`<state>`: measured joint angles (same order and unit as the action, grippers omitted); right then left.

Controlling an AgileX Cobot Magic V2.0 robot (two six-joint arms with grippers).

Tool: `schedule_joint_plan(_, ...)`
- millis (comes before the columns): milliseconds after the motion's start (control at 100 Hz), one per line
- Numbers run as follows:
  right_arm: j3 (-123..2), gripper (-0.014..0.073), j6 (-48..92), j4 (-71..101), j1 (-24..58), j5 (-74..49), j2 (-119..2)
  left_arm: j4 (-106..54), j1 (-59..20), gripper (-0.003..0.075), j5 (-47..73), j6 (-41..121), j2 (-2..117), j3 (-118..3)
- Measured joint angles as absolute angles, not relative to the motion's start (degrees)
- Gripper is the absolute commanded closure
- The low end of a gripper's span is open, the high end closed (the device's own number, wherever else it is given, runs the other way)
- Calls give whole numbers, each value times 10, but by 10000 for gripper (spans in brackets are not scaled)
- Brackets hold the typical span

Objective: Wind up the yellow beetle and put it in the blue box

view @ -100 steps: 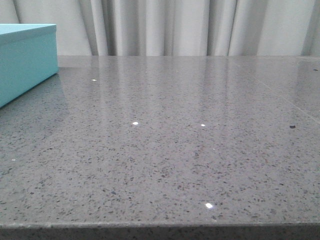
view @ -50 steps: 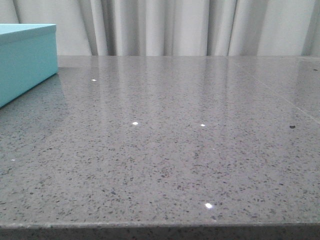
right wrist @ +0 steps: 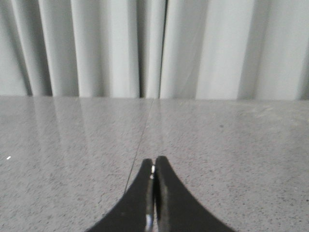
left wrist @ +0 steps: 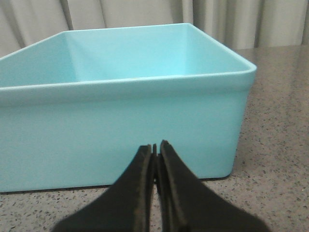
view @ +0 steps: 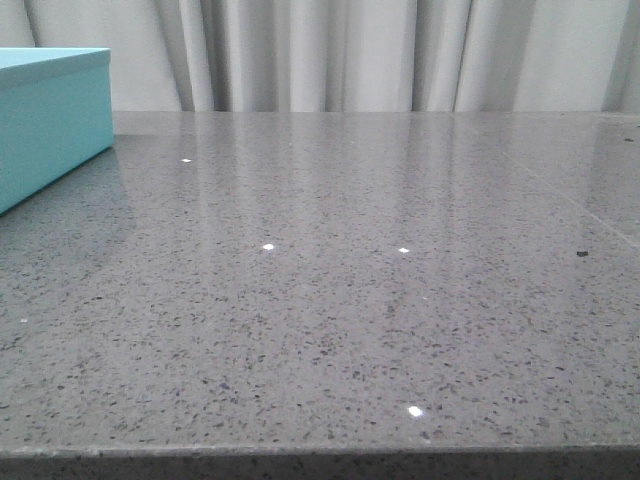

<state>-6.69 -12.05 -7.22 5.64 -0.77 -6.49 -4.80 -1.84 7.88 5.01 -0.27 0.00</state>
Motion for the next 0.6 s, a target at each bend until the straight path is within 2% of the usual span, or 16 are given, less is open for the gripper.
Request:
schedule_joint_plan(240,10,661,-120,-61,15,31,0,-48,-18,739,79,50,-3,0)
schedule_joint_plan(600,16,661,-118,-53,8,-38,6,-48,-18,739,79,50,-3,0)
